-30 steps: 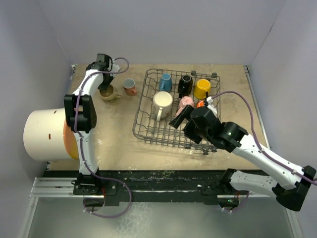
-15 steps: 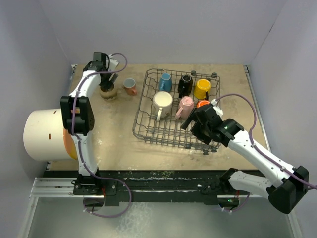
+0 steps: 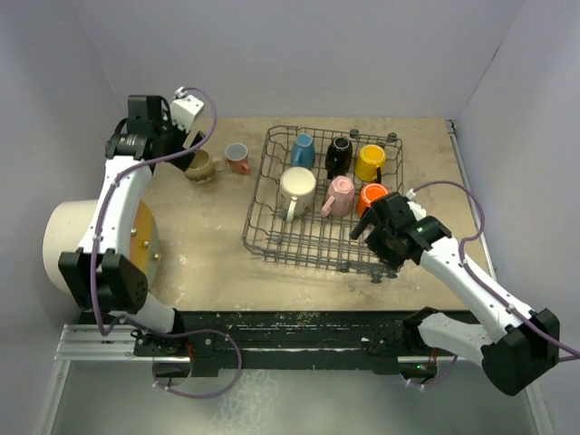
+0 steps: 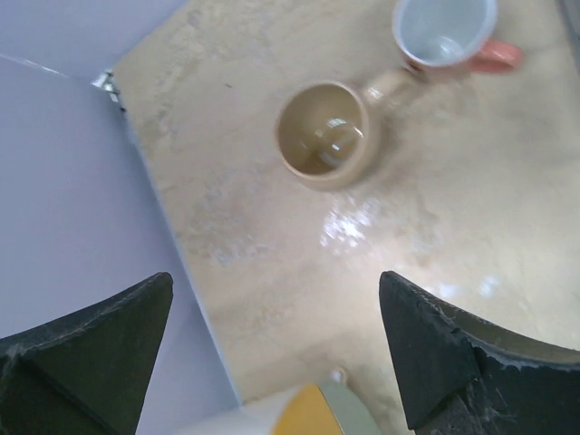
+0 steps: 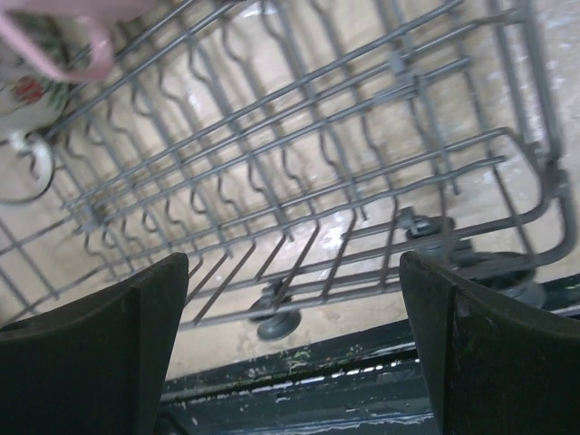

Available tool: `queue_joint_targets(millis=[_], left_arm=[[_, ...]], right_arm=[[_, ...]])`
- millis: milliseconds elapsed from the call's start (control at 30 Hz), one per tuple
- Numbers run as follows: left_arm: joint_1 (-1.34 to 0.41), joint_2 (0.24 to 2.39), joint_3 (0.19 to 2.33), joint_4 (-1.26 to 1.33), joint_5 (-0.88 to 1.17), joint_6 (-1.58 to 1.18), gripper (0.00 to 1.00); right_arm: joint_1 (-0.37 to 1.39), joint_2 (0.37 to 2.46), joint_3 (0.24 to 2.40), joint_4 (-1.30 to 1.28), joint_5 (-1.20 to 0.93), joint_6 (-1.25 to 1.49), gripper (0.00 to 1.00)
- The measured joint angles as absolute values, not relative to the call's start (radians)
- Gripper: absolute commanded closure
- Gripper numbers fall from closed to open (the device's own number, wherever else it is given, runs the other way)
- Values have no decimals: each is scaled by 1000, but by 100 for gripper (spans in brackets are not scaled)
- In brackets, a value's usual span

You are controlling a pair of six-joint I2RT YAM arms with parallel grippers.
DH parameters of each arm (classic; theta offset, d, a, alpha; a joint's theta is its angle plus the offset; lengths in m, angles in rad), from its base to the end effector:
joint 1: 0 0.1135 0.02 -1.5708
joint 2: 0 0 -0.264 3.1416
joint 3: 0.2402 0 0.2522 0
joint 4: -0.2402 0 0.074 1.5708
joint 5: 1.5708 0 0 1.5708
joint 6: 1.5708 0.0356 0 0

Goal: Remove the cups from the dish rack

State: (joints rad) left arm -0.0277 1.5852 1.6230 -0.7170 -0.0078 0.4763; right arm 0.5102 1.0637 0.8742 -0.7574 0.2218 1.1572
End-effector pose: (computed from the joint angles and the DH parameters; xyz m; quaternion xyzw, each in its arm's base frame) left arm 0.3515 -0.0095 0.3778 0.2233 0.8742 0.0993 0.4196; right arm 0.1846 0.0943 0.2688 0.3329 0.8860 0.1551 0.2830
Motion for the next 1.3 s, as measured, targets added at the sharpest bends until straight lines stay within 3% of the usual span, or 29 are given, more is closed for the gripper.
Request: queue_joint_targets(millis=[267,633,967,1300], left_arm=[[-73,1370,1364,-884,151,493,4],[-162,1232,1195,-978,266,459,7],[-319,1496,1205,-826,179,326,11],[-397,1737,1362,-755,51,272,12]], right_arm=[[363,1116,857,-786,248,1142,0],[181,1123,858,-779,268,1133,0],[157,1019,856,-831,271,1107,0],[157,966,759,-833,254,1107,1]])
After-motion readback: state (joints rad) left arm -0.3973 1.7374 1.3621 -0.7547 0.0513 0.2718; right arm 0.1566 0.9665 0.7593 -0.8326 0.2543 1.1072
